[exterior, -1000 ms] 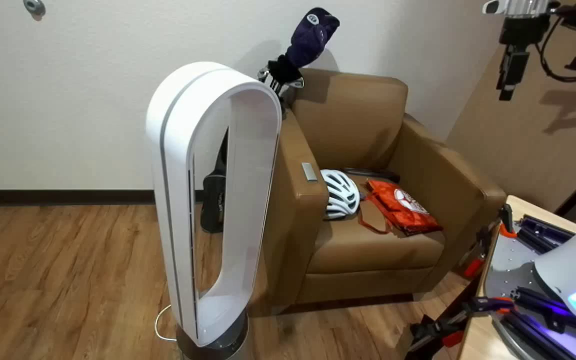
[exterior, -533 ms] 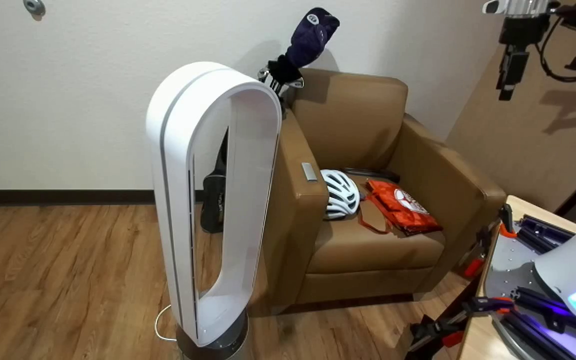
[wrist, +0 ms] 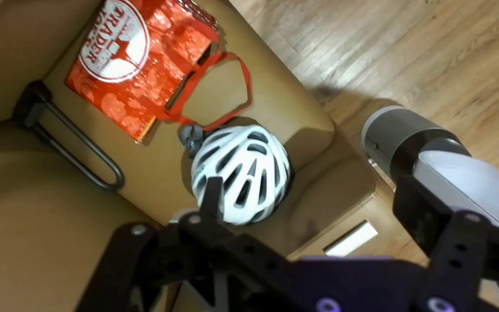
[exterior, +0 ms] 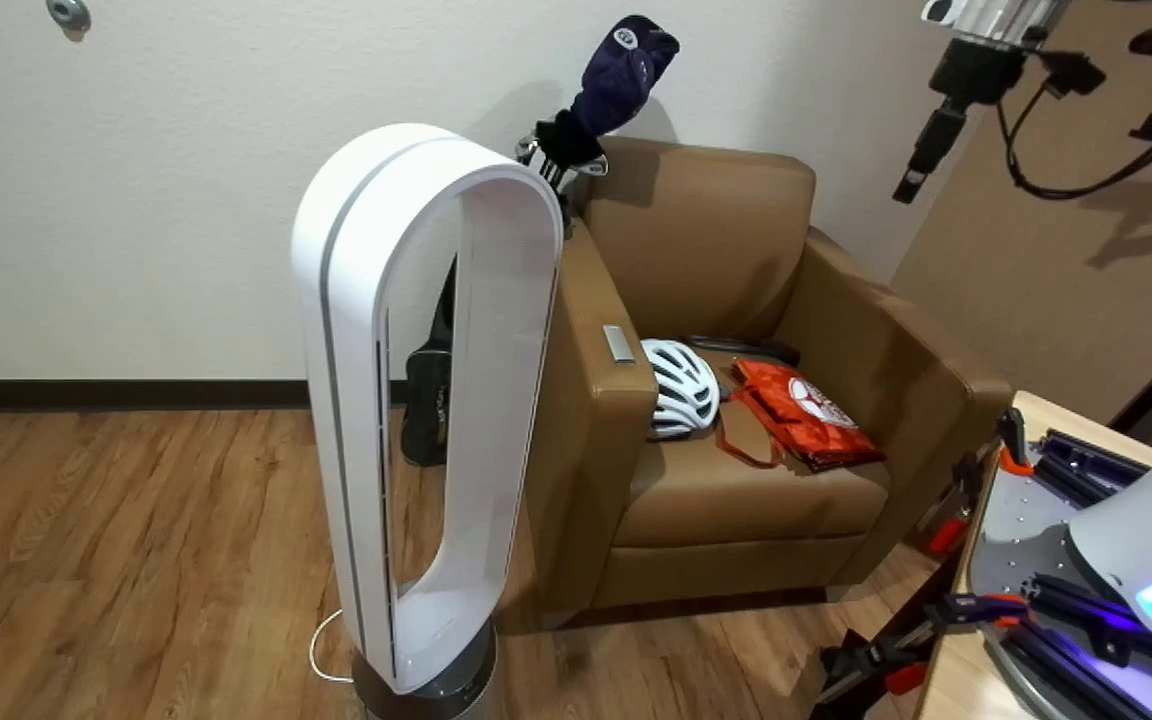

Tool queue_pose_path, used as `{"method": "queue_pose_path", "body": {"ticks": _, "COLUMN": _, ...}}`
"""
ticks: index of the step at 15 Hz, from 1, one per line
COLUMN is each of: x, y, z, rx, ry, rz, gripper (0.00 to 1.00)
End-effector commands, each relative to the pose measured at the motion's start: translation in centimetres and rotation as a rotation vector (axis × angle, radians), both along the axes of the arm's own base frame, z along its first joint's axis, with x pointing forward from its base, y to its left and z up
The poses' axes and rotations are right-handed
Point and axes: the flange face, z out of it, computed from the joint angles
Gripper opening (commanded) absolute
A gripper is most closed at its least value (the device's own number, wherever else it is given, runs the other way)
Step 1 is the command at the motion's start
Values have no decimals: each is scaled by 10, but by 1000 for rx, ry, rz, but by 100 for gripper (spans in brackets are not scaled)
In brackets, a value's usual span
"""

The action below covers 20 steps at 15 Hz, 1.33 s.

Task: Take the object on the right arm of the sofa and place it on the left arm

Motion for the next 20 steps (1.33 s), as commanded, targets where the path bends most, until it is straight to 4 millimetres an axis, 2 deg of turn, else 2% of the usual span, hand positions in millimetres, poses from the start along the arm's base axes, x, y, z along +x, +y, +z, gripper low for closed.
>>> {"method": "queue_pose_path", "body": {"ticks": 1, "x": 28, "y": 30, "z": -30, "rx": 50, "ry": -72, "rz": -74, "gripper": 100}}
{"method": "queue_pose_path", "body": {"ticks": 3, "x": 42, "y": 49, "z": -44, "rx": 75, "ry": -96, "rz": -87, "gripper": 100}}
{"method": "queue_pose_path", "body": {"ticks": 4, "x": 28, "y": 37, "z": -29, "rx": 55, "ry": -79, "rz": -56, "gripper": 100}}
{"method": "queue_pose_path", "body": {"ticks": 6, "x": 32, "y": 43, "z": -37, "rx": 54, "ry": -68, "rz": -48, "gripper": 100}}
{"method": "queue_pose_path", "body": {"ticks": 8, "x": 31, "y": 40, "z": -35, "rx": 55, "ry": -73, "rz": -56, "gripper": 100}}
{"method": "queue_pose_path", "body": {"ticks": 9, "x": 34, "y": 44, "z": -32, "rx": 55, "ry": -94, "rz": -161, "gripper": 100}}
{"method": "queue_pose_path", "body": {"ticks": 11, "x": 39, "y": 55, "z": -38, "rx": 55, "ry": -93, "rz": -289, "gripper": 100}}
{"method": "queue_pose_path", "body": {"ticks": 16, "x": 61, "y": 91, "z": -68, "rx": 34, "ry": -51, "rz": -560, "gripper": 100}}
{"method": "queue_pose_path", "body": {"ticks": 20, "x": 85, "y": 99, "z": -103, "rx": 2, "ry": -6, "rz": -744, "gripper": 100}}
